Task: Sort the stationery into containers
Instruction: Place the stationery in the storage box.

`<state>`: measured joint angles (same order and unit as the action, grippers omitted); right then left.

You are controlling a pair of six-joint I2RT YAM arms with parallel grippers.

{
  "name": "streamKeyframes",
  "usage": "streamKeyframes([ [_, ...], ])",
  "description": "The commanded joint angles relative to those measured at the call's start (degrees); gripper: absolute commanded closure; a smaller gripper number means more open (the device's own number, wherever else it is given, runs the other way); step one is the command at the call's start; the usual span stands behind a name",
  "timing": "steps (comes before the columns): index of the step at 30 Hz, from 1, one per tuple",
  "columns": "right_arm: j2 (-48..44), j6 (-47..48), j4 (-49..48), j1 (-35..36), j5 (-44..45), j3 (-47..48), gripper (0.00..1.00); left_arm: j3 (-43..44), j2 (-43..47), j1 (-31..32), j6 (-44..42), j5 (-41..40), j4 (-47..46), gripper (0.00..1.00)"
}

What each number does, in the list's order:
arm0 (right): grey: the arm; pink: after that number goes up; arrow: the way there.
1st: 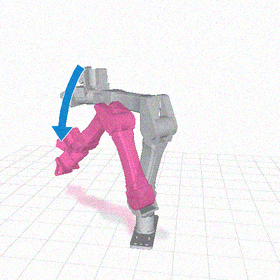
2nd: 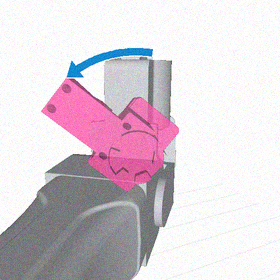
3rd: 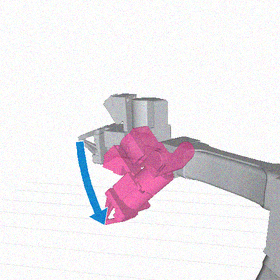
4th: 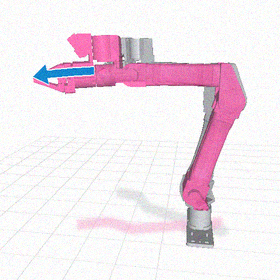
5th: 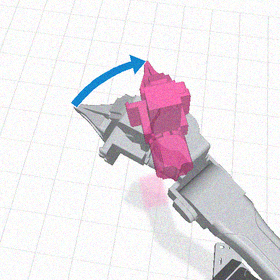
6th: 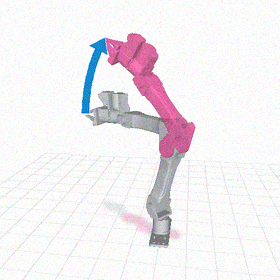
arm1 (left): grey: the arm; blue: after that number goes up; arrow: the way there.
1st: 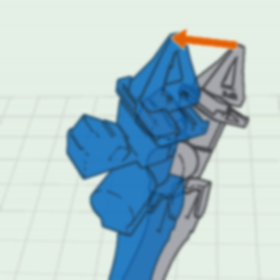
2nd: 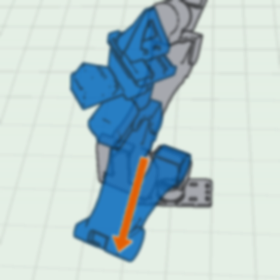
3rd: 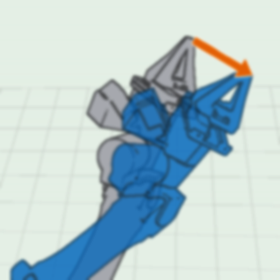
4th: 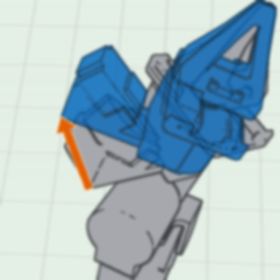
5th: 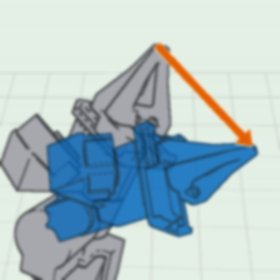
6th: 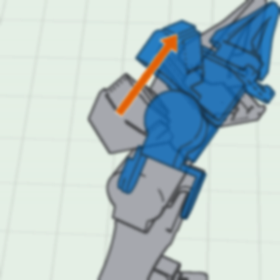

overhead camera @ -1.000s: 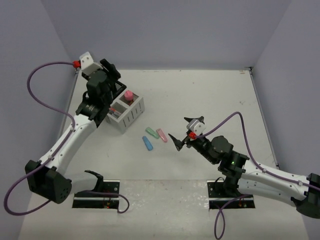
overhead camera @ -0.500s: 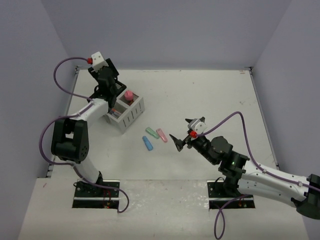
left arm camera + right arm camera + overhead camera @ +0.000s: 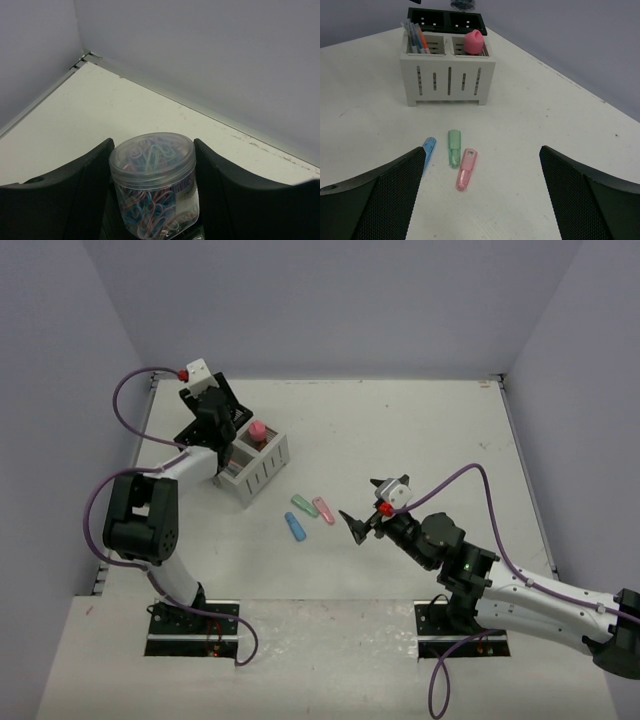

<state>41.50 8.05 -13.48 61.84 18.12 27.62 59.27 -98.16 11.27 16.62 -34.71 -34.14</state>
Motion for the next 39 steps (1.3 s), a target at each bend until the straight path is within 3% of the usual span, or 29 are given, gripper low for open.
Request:
streamKeyframes([
  [1, -0.24, -0.67, -0.49, -0.06, -0.87, 1.51, 0.01, -0.15, -0.28, -1.11, 0.64, 0.17, -2.66, 0.94],
  [4, -0.03, -0.67, -0.25, -0.06, -1.04, 1.65, 0.01, -0.45, -0.21, -1.16, 0.96, 0.99, -1.48, 0.81],
  [8, -0.10, -0.67, -0.07, -0.03, -1.46, 1.83, 0.01, -2.01, 0.08, -1.36, 1.75, 1.94, -2.07, 0.71],
  [17, -0.54, -0.76, 0.04, -0.06, -2.12, 1.65, 0.01, -0.03, -1.51, -1.86, 2.62, 3.16, -0.52, 0.59],
  [19, -0.45, -0.76, 0.08, -0.06, -2.38, 1.70, 0.01, 0.01, -1.20, -2.04, 2.94, 3.21, -0.58, 0.45],
  [28, -0.22, -0.76, 0.39, 0.00, -2.65, 1.88, 0.01, -0.56, -1.22, -2.22, 3.84, 3.05, -1.47, 0.41],
  [32, -0.03, -0.76, 0.62, -0.04, -2.87, 1.98, 0.01, -1.40, -1.00, -2.22, 4.42, 2.51, -2.56, 0.17],
  [39, 0.42, -0.84, 1.08, -0.06, -3.17, 2.33, 0.01, -0.86, -0.89, -2.22, 4.89, 2.29, -2.71, 0.11],
])
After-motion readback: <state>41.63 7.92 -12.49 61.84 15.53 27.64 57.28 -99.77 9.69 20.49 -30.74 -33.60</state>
